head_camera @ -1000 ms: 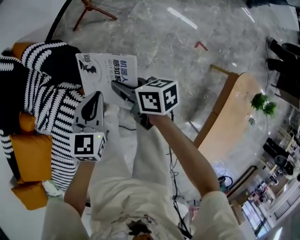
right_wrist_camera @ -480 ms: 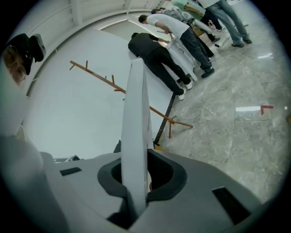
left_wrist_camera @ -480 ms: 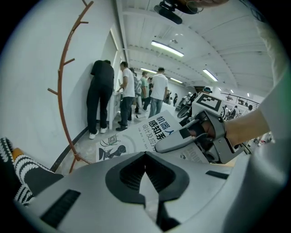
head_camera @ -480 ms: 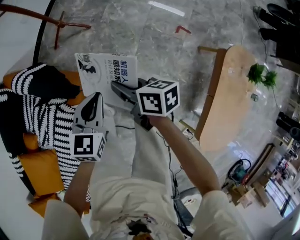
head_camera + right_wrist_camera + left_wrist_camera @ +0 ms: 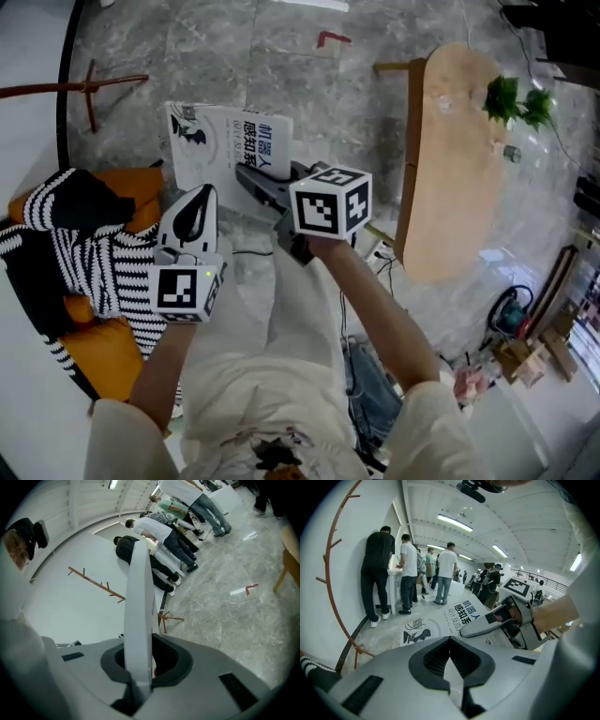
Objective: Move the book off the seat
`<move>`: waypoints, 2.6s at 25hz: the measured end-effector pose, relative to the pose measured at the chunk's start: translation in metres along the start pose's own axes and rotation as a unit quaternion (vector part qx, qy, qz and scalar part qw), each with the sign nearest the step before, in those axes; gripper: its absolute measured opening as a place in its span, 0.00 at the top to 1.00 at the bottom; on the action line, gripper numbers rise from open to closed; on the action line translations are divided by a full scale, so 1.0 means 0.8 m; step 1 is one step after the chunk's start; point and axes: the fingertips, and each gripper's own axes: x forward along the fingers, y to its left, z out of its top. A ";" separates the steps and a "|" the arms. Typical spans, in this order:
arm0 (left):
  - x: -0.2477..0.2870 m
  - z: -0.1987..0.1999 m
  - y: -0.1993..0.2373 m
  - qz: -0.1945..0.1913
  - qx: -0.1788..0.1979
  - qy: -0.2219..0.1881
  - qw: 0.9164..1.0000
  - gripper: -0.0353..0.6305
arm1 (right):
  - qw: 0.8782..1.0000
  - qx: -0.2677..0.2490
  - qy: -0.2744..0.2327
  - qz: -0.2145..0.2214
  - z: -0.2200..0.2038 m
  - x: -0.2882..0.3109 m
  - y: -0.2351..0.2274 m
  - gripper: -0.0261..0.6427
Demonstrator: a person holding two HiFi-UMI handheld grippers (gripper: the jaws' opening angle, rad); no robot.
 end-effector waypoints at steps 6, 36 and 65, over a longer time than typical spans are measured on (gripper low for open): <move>0.049 0.019 -0.068 -0.042 0.038 0.012 0.998 0.94 | 0.998 0.022 -0.052 -0.008 0.020 -0.068 -0.050 0.89; 0.233 0.049 -0.403 -0.239 0.189 0.075 0.949 0.94 | 0.945 0.141 -0.285 -0.072 0.032 -0.401 -0.278 0.89; 0.330 -0.040 -0.590 -0.354 0.244 0.116 0.895 0.94 | 0.831 0.246 -0.478 -0.145 -0.071 -0.625 -0.478 0.89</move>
